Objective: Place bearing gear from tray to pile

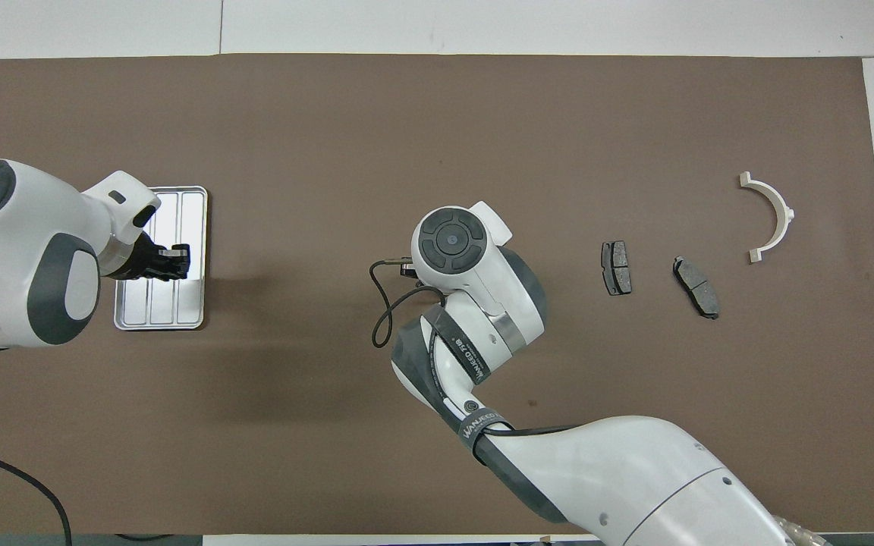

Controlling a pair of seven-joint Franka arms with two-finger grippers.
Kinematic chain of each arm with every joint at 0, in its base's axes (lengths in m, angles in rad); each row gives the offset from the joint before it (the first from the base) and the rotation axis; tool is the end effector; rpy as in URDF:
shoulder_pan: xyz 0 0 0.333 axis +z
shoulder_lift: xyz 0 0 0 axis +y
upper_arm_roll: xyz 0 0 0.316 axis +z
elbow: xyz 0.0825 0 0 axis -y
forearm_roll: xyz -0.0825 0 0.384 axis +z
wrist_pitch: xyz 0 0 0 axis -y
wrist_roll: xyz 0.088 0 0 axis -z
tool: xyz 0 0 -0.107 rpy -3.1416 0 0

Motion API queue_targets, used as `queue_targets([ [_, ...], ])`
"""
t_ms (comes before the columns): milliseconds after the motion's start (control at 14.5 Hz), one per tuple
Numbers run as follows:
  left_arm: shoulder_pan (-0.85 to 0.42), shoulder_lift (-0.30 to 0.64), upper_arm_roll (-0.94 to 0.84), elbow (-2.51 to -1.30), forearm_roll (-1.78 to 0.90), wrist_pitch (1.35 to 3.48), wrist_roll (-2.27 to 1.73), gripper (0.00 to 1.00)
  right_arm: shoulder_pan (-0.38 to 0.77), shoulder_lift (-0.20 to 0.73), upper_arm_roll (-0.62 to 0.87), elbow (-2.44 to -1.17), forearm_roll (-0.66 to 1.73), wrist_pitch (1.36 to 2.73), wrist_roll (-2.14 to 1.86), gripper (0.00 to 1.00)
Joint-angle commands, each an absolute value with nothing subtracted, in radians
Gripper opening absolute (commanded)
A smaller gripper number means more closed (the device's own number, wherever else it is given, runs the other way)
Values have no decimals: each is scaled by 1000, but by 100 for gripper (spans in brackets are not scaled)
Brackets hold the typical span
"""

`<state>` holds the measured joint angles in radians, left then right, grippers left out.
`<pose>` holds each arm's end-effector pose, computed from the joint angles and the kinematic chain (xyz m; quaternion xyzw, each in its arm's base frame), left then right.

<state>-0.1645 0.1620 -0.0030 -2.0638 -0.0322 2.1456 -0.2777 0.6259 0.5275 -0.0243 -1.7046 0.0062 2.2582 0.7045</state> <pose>0.5582 -0.0957 0.3494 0.9970 0.0643 -0.0421 0.0042 0.5553 0.3835 0.2892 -0.9986 0.0516 -0.0127 0.0051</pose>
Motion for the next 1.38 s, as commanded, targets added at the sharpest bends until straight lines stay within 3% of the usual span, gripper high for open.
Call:
queue_targets([
  [0,-248,156,11,-2045,-58,2143,-430,0,605,497,-25,-1715,6,2258,709,0],
  [276,-363,184,11,-1956,-110,2128,-576,0,494,404,-26,-1703,6,2208,591,0],
  [553,-510,238,14,-1846,-109,2129,-821,0,329,368,-26,-1669,11,2184,334,0],
  [829,-656,467,18,-1535,-103,2039,-1063,0,148,362,-25,-1628,14,2131,83,0],
  [1175,-750,633,26,-1413,-94,2056,-1152,0,0,353,-25,-1669,35,2112,-139,0],
  [1313,-755,635,25,-1419,-86,2071,-1157,0,-20,351,-26,-1681,34,2112,-178,0],
])
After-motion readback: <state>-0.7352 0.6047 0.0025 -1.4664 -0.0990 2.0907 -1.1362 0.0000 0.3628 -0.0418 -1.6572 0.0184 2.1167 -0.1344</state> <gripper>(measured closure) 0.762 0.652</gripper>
